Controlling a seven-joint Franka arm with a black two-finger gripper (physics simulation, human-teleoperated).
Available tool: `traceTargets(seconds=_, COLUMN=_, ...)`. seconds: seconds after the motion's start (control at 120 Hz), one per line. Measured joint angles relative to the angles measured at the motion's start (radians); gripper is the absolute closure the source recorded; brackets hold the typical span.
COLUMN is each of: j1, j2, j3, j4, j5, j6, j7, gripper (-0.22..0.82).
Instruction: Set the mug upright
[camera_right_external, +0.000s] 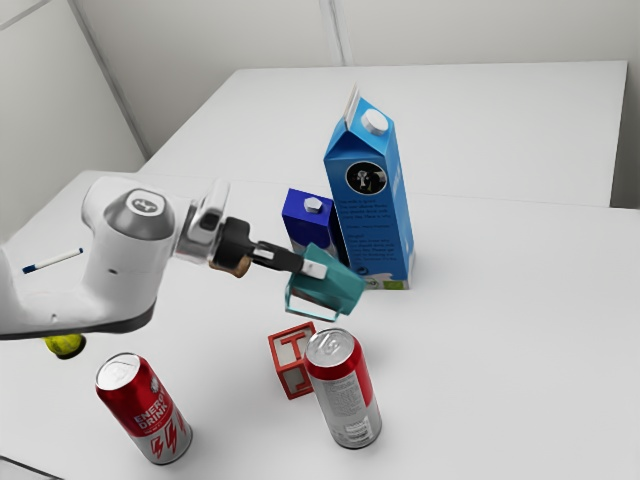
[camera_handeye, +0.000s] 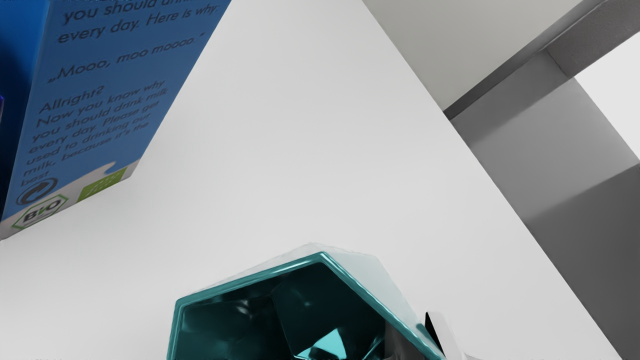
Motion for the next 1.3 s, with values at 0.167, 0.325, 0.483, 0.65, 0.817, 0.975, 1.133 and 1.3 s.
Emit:
traceTargets(seconds=0.167, j1=0.010, j2=-0.029, j3=0.002, j4=0.000, j5=0.080, j6=-0.004, j7=-0.073, gripper=0.78)
traceTargets(seconds=0.325, j1=0.022, j2=-0.048, j3=0.003, j4=0.000, j5=0.147, j6=-0.013, j7=-0.141, gripper=0.78)
traceTargets(seconds=0.483, j1=0.049, j2=-0.089, j3=0.008, j4=0.003, j5=0.272, j6=-0.055, j7=-0.229, gripper=0.78)
traceTargets(seconds=0.65, j1=0.081, j2=-0.116, j3=0.026, j4=0.006, j5=0.388, j6=-0.113, j7=-0.323, gripper=0.78)
traceTargets(seconds=0.817, j1=0.098, j2=-0.131, j3=0.053, j4=0.011, j5=0.499, j6=-0.167, j7=-0.414, gripper=0.78)
traceTargets(seconds=0.975, j1=0.113, j2=-0.138, j3=0.066, j4=0.033, j5=0.603, j6=-0.212, j7=-0.497, gripper=0.78)
traceTargets(seconds=1.133, j1=0.128, j2=-0.132, j3=0.079, j4=0.065, j5=0.709, j6=-0.250, j7=-0.576, gripper=0.78)
traceTargets(seconds=1.3, j1=0.149, j2=-0.120, j3=0.080, j4=0.133, j5=0.826, j6=-0.310, j7=-0.658, gripper=0.78)
